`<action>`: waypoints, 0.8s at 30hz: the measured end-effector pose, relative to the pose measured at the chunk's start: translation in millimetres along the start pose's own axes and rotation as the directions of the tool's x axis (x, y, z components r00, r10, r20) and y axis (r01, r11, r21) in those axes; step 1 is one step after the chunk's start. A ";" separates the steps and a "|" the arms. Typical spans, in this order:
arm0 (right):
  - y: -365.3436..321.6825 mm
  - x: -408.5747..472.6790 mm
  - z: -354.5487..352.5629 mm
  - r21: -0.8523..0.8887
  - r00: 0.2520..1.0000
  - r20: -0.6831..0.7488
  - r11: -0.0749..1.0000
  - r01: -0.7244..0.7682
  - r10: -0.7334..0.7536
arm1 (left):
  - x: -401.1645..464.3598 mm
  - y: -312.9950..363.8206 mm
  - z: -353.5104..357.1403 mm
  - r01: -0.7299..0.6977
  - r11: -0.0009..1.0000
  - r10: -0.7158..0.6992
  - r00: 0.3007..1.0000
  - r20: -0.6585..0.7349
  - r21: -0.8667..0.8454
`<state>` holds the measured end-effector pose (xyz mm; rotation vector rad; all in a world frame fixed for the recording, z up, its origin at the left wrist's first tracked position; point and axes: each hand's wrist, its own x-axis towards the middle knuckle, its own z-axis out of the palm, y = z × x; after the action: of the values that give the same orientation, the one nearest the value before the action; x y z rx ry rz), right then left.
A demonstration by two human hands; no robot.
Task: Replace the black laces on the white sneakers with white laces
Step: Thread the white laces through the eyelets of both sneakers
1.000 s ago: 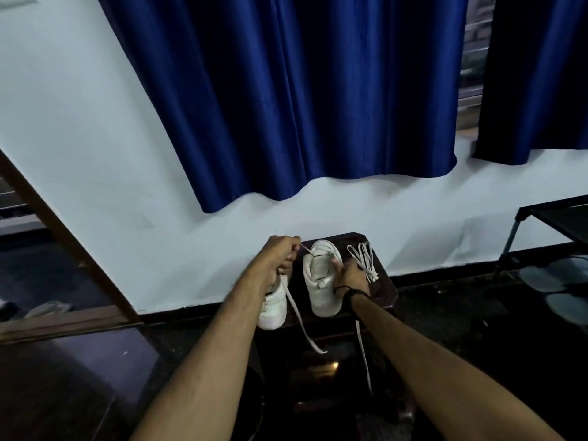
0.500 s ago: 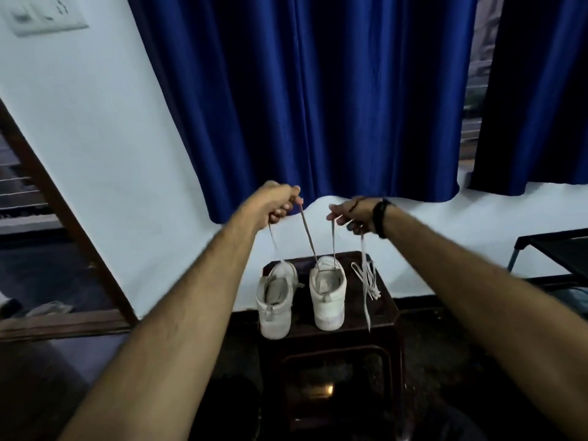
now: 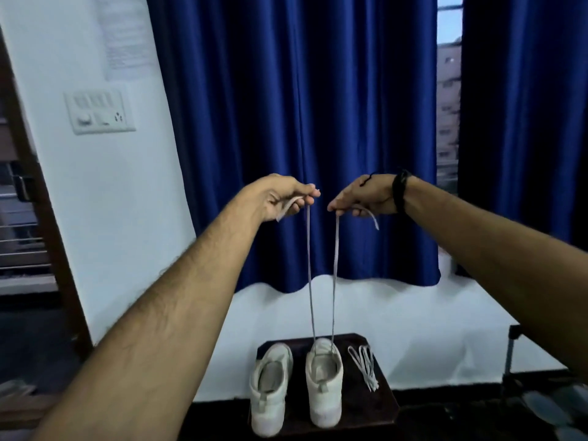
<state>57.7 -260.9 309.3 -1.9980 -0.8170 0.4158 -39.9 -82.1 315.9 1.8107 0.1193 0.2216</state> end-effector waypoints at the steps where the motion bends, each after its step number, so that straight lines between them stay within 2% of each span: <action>1: -4.3 -2.6 -4.4 -0.025 1.000 0.000 0.999 0.020 -0.020 | -0.4 3.7 -0.5 -0.026 1.000 0.026 0.999 -0.020 0.013; 5: -23.0 -13.8 -16.7 -0.235 0.996 0.002 0.968 0.091 -0.093 | -10.6 18.3 2.3 -0.120 0.980 0.128 0.991 -0.036 0.159; 9: -36.2 -18.7 -15.8 -0.286 0.976 -0.084 0.943 0.172 -0.203 | -15.8 25.0 4.8 -0.224 0.966 0.234 0.970 -0.071 0.127; 11: -38.2 -20.6 -16.5 -0.254 0.966 -0.106 0.946 0.203 -0.235 | -15.2 23.3 6.2 -0.275 0.956 0.285 0.953 -0.100 0.100; 14: -36.5 -25.1 -19.7 -0.179 0.962 -0.062 0.951 0.253 -0.267 | -13.3 17.1 9.6 -0.321 0.945 0.327 0.939 -0.108 0.063; 17: -33.7 -25.4 -19.9 -0.133 0.947 -0.076 0.944 0.301 -0.312 | -8.4 13.1 9.8 -0.364 0.923 0.379 0.915 -0.137 0.124; 19: -32.2 -23.5 -19.0 -0.238 0.909 -0.195 0.917 0.320 -0.368 | -3.5 11.2 9.2 -0.372 0.913 0.403 0.890 -0.215 0.169; 21: -31.3 -22.5 -18.3 -0.322 0.834 -0.361 0.895 0.309 -0.418 | -0.7 10.3 10.1 -0.364 0.917 0.397 0.869 -0.295 0.162; 24: -32.1 -24.1 -14.1 -0.176 0.764 -0.484 0.903 0.392 -0.426 | 0.9 10.7 13.2 -0.382 0.916 0.402 0.860 -0.315 0.126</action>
<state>36.1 -274.5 343.2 -1.7881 -0.8903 -0.3977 -36.6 -97.1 323.3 1.8288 -0.0072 0.8287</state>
